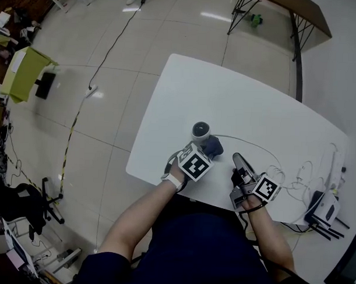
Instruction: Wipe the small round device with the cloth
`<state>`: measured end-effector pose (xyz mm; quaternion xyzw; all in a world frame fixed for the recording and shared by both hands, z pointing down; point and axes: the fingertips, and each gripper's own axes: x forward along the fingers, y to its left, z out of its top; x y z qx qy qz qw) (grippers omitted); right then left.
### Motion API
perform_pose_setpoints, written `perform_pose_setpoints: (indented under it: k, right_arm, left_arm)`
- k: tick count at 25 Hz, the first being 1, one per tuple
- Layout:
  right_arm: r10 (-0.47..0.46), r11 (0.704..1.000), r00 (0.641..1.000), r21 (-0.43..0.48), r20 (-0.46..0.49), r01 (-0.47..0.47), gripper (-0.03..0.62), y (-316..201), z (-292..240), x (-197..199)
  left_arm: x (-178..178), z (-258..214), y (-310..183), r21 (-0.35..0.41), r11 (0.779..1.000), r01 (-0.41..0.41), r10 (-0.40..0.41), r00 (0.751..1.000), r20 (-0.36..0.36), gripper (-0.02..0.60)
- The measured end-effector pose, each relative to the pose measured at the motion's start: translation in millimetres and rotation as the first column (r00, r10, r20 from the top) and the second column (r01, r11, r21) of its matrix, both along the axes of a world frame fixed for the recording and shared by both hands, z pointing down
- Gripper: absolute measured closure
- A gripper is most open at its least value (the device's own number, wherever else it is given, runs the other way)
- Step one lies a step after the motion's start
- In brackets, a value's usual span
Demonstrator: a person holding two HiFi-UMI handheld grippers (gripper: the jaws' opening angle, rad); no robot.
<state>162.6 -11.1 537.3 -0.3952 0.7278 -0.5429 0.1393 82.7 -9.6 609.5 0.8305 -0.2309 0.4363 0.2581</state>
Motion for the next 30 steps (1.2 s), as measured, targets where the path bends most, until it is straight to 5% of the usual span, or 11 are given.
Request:
perform_pose_setpoints:
  k: [9,17,20,23,25,26,30]
  right_arm:
    - [0.037,0.999,0.999,0.008,-0.012,-0.037,0.549,4.3,-0.2,-1.8]
    - [0.067,0.998,0.997,0.020,-0.032,-0.066,0.549,11.5,-9.0,-13.3]
    - [0.084,0.996,0.995,0.018,-0.052,-0.083,0.549,19.1,-10.2,-10.6]
    - [0.110,0.994,0.993,0.016,-0.053,-0.109,0.549,26.8,-11.4,-7.4]
    - [0.119,0.993,0.991,0.011,-0.067,-0.119,0.549,31.1,-10.1,-5.4]
    - [0.123,0.992,0.990,0.008,-0.071,-0.122,0.549,32.9,-9.0,-4.7]
    - [0.124,0.992,0.990,-0.002,-0.063,-0.125,0.549,36.5,-3.5,-3.9]
  left_arm:
    - [-62.7,4.6,4.0,0.082,0.990,-0.113,0.097,0.980,0.176,0.483]
    - [-126.8,-11.5,-46.2,0.249,0.914,-0.321,0.199,0.888,0.416,0.483]
    - [-127.3,-21.2,-75.2,0.333,0.854,-0.400,0.226,0.861,0.456,0.483]
    - [-109.6,-28.8,-89.0,0.410,0.724,-0.554,0.337,0.803,0.490,0.483]
    - [-103.1,-31.2,-92.9,0.431,0.684,-0.589,0.362,0.786,0.501,0.483]
    - [-101.3,-31.9,-92.5,0.434,0.694,-0.575,0.358,0.798,0.484,0.483]
    - [-100.9,-25.3,-73.8,0.388,0.791,-0.473,0.319,0.860,0.397,0.483]
